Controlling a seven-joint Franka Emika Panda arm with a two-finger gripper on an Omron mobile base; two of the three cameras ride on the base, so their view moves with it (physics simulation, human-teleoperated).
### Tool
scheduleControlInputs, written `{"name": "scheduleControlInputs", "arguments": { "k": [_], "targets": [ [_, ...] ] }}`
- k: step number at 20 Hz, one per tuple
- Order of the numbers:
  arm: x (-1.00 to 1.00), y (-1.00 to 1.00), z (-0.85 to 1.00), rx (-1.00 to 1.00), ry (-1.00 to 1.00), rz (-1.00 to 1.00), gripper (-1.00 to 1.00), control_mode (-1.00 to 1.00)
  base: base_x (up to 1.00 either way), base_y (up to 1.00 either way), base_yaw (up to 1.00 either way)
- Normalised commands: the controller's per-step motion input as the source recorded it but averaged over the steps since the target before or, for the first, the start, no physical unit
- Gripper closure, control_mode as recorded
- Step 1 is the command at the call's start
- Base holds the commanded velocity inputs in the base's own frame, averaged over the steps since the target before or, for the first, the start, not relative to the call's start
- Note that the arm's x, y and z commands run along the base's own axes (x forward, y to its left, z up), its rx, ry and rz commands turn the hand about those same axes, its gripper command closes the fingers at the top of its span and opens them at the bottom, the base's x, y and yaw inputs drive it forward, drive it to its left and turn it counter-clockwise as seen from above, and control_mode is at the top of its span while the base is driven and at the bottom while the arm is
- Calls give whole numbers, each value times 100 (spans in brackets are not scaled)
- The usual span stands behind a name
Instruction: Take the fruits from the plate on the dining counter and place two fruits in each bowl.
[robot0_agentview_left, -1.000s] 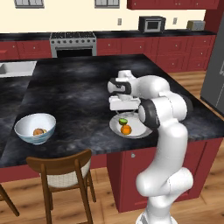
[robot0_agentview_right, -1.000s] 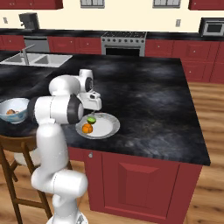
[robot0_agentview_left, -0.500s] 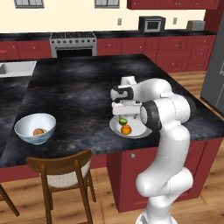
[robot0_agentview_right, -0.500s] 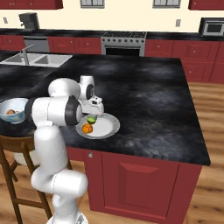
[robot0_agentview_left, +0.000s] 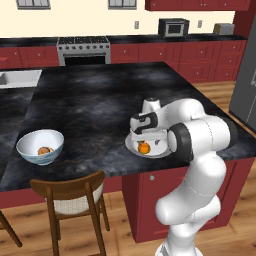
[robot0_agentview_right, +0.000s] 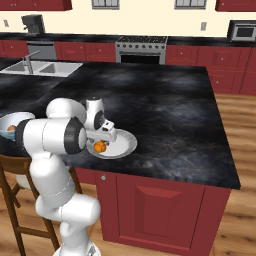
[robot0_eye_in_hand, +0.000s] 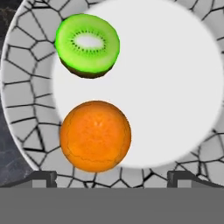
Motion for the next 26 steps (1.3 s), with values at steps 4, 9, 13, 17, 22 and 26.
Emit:
{"name": "scheduleControlInputs", "arguments": {
  "k": [4, 9, 13, 17, 22, 26],
  "targets": [
    [35, 0, -10, 0, 0, 0, -100, -100, 0, 0, 0],
    [15, 3, -14, 0, 0, 0, -100, -100, 0, 0, 0],
    [-1, 8, 0, 0, 0, 0, -100, -100, 0, 0, 0],
    [0, 2, -9, 0, 0, 0, -100, -100, 0, 0, 0],
    [0, 0, -31, 0, 1, 0, -100, -100, 0, 0, 0],
    [-1, 0, -9, 0, 0, 0, -100, -100, 0, 0, 0]
  ]
}}
